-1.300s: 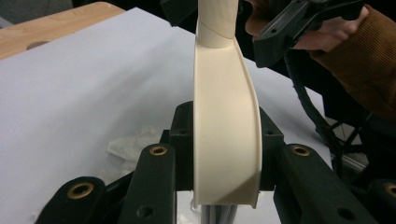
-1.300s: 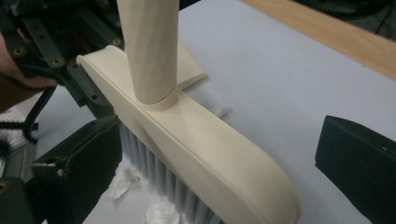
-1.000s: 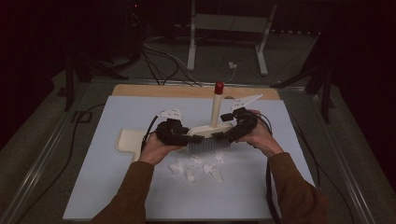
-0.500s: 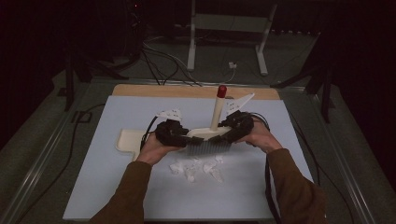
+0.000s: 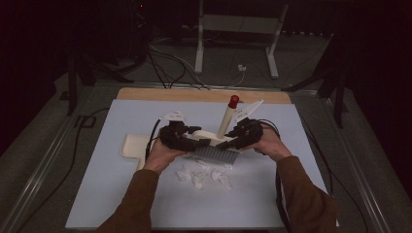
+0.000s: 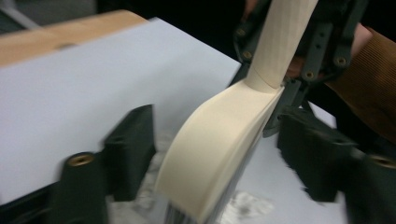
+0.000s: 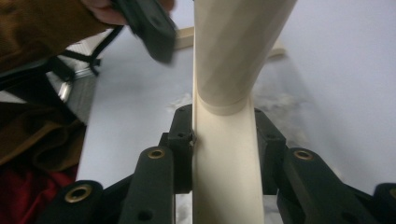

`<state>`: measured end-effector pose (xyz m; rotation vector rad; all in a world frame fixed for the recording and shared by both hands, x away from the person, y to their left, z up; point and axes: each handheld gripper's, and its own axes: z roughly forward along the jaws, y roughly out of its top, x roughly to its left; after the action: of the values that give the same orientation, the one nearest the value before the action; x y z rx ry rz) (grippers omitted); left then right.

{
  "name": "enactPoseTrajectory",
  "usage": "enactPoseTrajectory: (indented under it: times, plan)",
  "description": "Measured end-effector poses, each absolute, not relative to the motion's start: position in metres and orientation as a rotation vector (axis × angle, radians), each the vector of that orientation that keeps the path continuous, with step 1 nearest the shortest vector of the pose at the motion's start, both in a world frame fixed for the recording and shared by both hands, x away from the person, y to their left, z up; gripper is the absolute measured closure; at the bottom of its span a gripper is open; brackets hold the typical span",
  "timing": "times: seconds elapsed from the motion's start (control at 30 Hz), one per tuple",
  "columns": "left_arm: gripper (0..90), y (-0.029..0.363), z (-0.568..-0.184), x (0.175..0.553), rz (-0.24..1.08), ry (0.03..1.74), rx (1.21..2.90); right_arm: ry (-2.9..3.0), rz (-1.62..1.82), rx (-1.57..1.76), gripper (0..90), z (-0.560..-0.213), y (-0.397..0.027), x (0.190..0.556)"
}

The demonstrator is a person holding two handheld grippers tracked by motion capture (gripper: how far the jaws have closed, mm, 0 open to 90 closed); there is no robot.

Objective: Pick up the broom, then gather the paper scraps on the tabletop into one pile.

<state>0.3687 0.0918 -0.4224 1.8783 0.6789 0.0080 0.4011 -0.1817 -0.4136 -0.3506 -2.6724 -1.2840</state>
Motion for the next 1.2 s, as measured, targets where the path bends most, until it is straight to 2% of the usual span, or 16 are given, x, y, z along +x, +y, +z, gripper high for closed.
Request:
enactPoseTrajectory:
  times: [0.07,0.13,0.17,0.2,0.43,0.8,1.2]
  plan:
    - [13.7,0.095,-0.421,0.368,0.026,0.684,1.873,-2.672,-1.29,-0.376,67.5,-0.414,-0.185,0.402]
    - [6.0,0.1,-0.419,0.367,0.065,0.705,1.863,-2.674,-1.3,-0.406,67.5,-0.414,-0.187,0.404]
    - [6.0,0.102,-0.418,0.366,0.096,0.72,1.869,-2.674,-1.3,-0.406,67.5,-0.414,-0.187,0.404]
    - [0.9,0.105,-0.418,0.366,0.111,0.73,1.867,-2.676,-1.304,-0.414,67.5,-0.414,-0.188,0.404]
    - [0.4,0.125,-0.419,0.357,0.283,0.824,1.866,-2.684,-1.322,-0.486,67.5,-0.413,-0.189,0.408]
    - [0.4,0.165,-0.428,0.337,0.444,0.945,1.851,-2.697,-1.369,-0.622,67.5,-0.413,-0.198,0.415]
    - [0.5,0.214,-0.447,0.304,0.55,1.096,1.799,-2.754,-1.441,-0.857,67.5,-0.413,-0.203,0.426]
